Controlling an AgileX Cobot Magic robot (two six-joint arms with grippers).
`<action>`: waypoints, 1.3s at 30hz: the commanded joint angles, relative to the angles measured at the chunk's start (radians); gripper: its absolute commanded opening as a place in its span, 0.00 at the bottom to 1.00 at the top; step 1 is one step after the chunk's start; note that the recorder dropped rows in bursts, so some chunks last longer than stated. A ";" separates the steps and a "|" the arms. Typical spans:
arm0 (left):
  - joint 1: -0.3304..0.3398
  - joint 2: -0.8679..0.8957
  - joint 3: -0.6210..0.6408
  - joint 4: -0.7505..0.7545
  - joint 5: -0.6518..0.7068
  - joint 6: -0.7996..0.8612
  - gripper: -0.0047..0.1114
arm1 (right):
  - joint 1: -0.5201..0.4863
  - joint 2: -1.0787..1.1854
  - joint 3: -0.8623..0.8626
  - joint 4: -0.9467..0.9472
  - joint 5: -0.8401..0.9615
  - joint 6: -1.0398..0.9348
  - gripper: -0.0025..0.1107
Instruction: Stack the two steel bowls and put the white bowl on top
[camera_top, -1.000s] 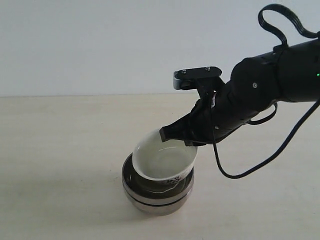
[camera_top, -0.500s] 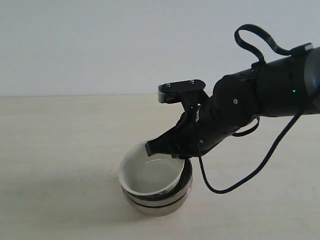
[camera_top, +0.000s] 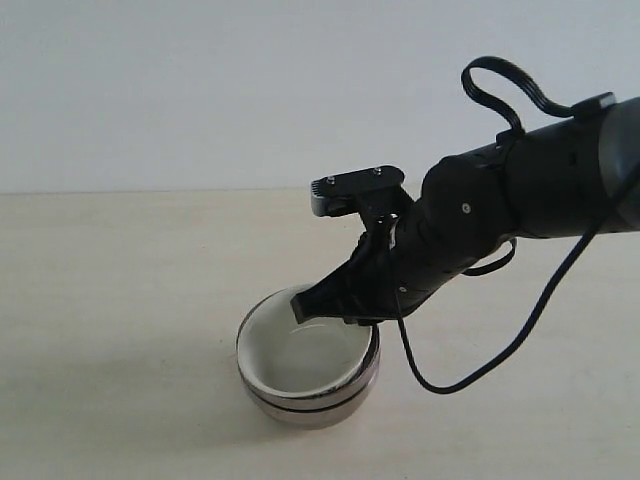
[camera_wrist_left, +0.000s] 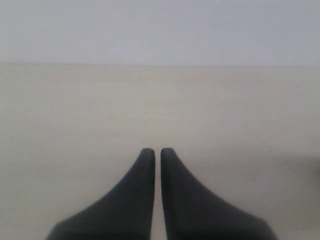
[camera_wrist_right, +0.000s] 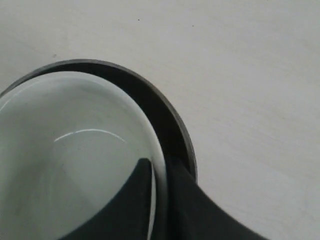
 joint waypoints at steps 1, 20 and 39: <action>-0.005 -0.003 0.003 0.000 -0.008 -0.005 0.07 | 0.001 -0.005 0.003 0.002 0.000 -0.014 0.27; -0.005 -0.003 0.003 0.000 -0.008 -0.005 0.07 | 0.127 -0.105 0.019 0.012 0.129 -0.104 0.02; -0.005 -0.003 0.003 0.000 -0.008 -0.005 0.07 | 0.192 -0.051 0.069 0.024 0.016 -0.084 0.02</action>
